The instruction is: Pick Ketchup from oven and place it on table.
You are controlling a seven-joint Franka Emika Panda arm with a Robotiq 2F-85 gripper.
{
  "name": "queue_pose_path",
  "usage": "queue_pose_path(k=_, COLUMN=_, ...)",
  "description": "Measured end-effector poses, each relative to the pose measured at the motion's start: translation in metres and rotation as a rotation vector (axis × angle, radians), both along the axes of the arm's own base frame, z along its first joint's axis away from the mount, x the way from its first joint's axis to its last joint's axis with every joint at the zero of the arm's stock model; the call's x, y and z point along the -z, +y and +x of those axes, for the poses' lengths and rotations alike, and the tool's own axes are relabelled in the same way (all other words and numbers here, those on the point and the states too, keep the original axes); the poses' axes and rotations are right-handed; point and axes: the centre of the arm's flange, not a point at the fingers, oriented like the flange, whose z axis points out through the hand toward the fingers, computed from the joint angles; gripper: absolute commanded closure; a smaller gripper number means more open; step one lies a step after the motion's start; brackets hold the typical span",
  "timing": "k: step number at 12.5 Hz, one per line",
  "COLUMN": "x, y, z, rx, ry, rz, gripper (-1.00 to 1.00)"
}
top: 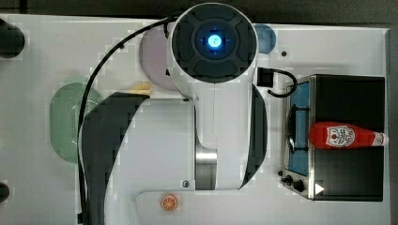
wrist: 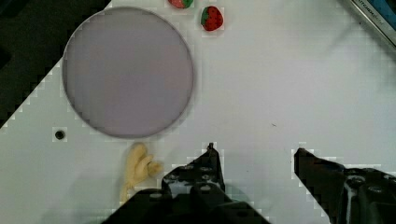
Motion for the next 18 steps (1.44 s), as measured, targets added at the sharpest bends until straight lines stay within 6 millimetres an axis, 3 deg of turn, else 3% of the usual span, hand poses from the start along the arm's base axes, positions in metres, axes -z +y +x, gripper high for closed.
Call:
queue_pose_path(k=1, x=0.008, y=-0.004, z=-0.063, rx=0.007, ry=0.150, rz=-0.010, gripper=-0.58)
queue_pose_path(k=2, x=0.001, y=-0.009, z=-0.107, rx=0.018, ry=0.195, rz=-0.013, gripper=-0.84)
queue_pose_path(k=3, x=-0.017, y=-0.013, z=-0.139, rx=0.027, ry=0.162, rz=-0.010, gripper=-1.00)
queue_pose_path(k=5, x=-0.077, y=-0.030, z=-0.180, rx=0.058, ry=0.004, rz=0.013, gripper=-1.00)
queue_pose_path(k=6, x=-0.108, y=-0.046, z=-0.183, rx=0.090, ry=-0.098, rz=0.022, gripper=-1.00)
queue_pose_path(k=7, x=-0.118, y=-0.055, z=-0.178, rx=0.108, ry=-0.137, rz=0.041, gripper=-1.00)
queue_pose_path(k=8, x=-0.112, y=-0.072, z=-0.166, rx=0.139, ry=-0.123, rz=0.051, gripper=-1.00)
queue_pose_path(k=10, x=-0.076, y=-0.088, z=-0.146, rx=0.164, ry=-0.035, rz=0.038, gripper=-1.00)
queue_pose_path(k=12, x=-0.018, y=-0.109, z=-0.114, rx=0.209, ry=0.013, rz=0.066, gripper=-1.00)
queue_pose_path(k=13, x=0.016, y=-0.154, z=-0.106, rx=0.264, ry=0.026, rz=0.041, gripper=-1.00)
queue_pose_path(k=15, x=0.035, y=-0.208, z=-0.108, rx=0.358, ry=0.015, rz=0.017, gripper=-1.00)
queue_pose_path(k=18, x=0.037, y=-0.270, z=-0.116, rx=0.470, ry=-0.096, rz=-0.010, gripper=-1.00)
